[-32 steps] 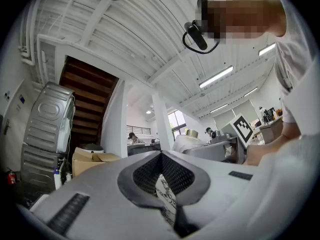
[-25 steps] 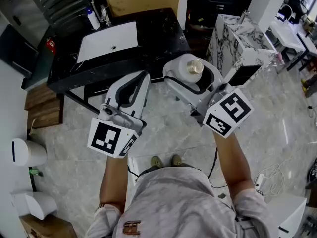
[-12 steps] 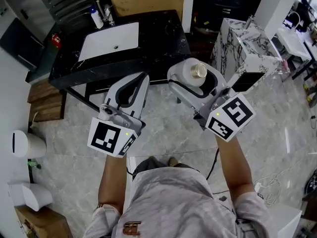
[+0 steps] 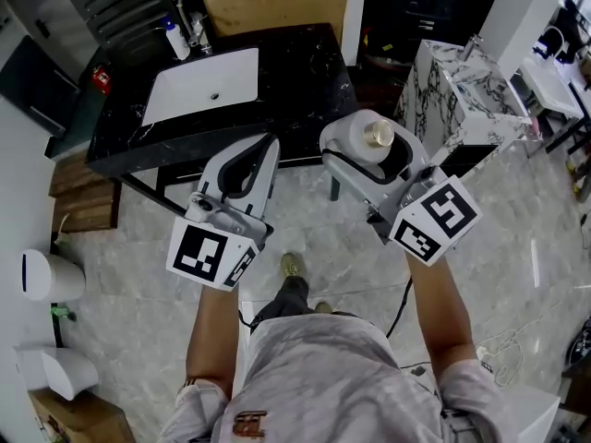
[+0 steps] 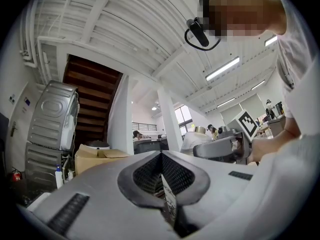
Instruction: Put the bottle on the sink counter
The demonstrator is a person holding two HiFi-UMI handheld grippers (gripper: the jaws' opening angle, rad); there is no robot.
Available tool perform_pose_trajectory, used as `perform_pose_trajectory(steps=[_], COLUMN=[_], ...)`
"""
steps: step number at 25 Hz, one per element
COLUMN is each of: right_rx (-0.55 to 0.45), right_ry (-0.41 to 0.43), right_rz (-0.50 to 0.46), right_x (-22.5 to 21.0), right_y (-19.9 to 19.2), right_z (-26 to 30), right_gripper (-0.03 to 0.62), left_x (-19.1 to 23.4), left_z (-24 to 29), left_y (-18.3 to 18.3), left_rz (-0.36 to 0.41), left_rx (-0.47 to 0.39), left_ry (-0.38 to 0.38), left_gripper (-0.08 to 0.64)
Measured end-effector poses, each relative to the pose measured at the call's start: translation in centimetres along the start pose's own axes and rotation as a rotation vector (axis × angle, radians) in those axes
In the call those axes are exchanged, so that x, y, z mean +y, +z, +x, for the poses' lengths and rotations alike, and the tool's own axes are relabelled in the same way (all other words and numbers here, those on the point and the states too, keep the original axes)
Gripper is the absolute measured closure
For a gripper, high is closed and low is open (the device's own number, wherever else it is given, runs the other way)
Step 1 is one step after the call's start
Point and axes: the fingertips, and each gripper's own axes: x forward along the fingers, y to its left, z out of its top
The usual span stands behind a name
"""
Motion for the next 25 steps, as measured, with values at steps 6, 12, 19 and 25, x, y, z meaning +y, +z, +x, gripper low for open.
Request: perform_pose_trajectory(steps=[6, 12, 19, 25], right_rx=[0.015, 0.030, 0.050, 0.082], right_ry=[-0.030, -0.072, -0.114, -0.136], right_rz=[0.006, 0.012, -0.005, -0.009], right_x=[-3.7, -7.4, -10.5, -13.5], right_y=[-0.8, -1.8, -2.3, -3.4], right_z=[5.1, 11.4, 18.0, 21.7], right_gripper=[0.264, 0.264, 0.264, 0.264], left_x=[5.3, 11.9, 18.5, 22.0], left_z=[3.5, 7.0, 10.0, 12.4], left_y=[-2.1, -4.2, -6.3, -8.0], left_rz=[0.013, -0.014, -0.039, -0.058], left_rx=[-0.004, -0.008, -0.002, 0.008], left_ry=[-0.020, -0.055, -0.092, -0.101], left_gripper=[0.560, 0.558, 0.558, 0.560])
